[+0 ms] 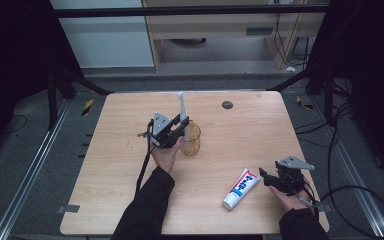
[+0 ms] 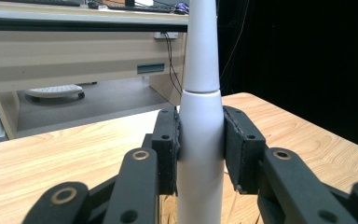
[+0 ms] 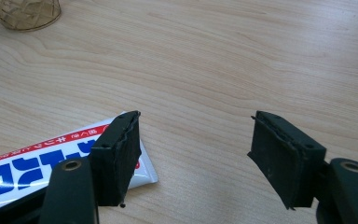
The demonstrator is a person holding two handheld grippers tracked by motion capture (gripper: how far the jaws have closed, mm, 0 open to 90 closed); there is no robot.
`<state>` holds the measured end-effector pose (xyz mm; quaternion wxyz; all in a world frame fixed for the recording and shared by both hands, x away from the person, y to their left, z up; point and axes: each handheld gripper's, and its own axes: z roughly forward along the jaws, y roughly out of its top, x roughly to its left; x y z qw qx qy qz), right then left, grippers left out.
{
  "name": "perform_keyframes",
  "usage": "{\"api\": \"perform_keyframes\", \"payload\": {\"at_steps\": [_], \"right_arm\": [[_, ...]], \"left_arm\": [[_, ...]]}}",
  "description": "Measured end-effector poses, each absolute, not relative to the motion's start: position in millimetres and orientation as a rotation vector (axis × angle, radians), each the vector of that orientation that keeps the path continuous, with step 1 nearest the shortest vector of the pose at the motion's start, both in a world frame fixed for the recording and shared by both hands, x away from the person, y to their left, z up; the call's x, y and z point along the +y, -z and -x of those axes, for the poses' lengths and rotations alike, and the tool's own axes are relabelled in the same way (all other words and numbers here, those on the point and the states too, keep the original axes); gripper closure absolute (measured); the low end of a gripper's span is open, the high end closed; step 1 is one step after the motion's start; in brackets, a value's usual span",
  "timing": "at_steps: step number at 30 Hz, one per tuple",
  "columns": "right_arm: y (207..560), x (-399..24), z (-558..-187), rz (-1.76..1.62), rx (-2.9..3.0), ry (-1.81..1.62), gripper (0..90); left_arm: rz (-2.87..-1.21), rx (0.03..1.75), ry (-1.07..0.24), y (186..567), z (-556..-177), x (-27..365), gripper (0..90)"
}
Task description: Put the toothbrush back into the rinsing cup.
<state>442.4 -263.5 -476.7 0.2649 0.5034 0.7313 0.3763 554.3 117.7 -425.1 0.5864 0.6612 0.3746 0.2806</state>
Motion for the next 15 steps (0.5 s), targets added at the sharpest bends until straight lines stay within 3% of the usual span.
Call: {"api": "perform_keyframes", "payload": {"at_steps": [15], "right_arm": [[477, -263, -442, -1.369, 1.977, -1.018, 32.6]], "left_arm": [[-1.550, 0.891, -0.656, 438, -551, 121, 67.0]]}}
